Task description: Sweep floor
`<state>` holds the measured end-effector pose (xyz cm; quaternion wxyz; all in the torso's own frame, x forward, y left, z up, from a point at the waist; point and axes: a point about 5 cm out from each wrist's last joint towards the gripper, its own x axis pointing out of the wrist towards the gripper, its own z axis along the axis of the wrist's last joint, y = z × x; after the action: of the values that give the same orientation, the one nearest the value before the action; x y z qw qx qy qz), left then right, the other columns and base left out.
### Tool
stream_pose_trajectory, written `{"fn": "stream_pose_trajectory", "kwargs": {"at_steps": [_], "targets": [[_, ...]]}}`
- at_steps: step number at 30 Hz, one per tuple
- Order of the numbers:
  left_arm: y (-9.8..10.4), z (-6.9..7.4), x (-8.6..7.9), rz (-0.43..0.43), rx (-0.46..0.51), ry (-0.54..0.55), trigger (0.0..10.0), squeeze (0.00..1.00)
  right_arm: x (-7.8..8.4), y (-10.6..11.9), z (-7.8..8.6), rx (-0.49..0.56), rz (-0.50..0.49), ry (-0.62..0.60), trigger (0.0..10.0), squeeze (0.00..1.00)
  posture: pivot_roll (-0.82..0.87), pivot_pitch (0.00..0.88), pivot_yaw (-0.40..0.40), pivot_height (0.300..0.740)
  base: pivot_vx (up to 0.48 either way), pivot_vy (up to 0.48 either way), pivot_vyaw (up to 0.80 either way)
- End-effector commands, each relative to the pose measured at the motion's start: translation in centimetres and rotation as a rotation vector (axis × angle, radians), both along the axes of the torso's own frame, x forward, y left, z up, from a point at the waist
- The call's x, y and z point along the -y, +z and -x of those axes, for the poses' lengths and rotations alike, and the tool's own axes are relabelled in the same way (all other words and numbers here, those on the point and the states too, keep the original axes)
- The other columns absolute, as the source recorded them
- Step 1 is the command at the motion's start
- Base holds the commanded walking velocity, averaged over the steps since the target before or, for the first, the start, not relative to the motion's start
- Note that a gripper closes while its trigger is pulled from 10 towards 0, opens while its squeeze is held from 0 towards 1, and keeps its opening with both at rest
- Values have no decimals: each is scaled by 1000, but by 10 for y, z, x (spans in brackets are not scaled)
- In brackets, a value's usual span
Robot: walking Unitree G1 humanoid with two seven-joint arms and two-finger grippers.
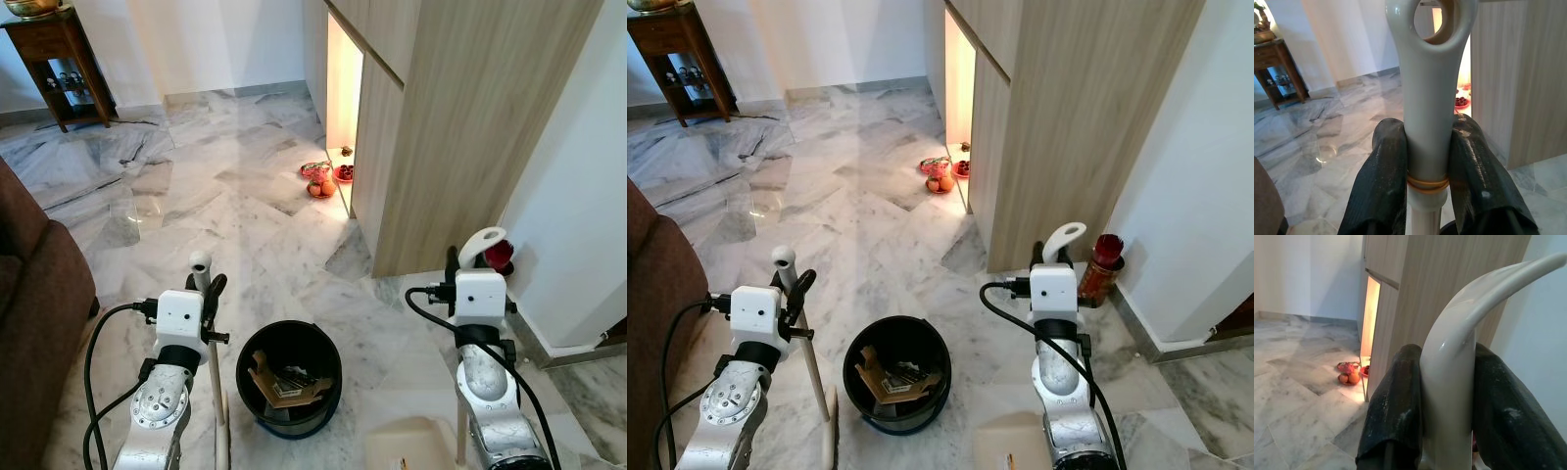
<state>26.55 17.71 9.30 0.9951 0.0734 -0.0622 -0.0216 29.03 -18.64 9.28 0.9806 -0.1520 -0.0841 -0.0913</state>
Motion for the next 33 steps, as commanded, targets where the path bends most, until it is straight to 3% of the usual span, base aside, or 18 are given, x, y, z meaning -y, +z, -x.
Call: {"fn": "stream_pose_trajectory", "kwargs": {"at_steps": [1, 18, 33], "targets": [[3, 1, -4, 3, 21, 4, 10000, 0, 1, 5, -1, 31, -12, -2, 10000, 0, 118, 0, 17, 740, 0, 0, 0], [3, 0, -3, 10, 25, 1, 10000, 0, -4, 2, -2, 40, -68, 17, 10000, 0, 114, 0, 23, 740, 0, 0, 0], [5, 0, -2, 11, 33, 1, 10000, 0, -14, 1, -3, 40, -86, 62, 10000, 0, 117, 7, 25, 740, -293, 0, 0]]}}
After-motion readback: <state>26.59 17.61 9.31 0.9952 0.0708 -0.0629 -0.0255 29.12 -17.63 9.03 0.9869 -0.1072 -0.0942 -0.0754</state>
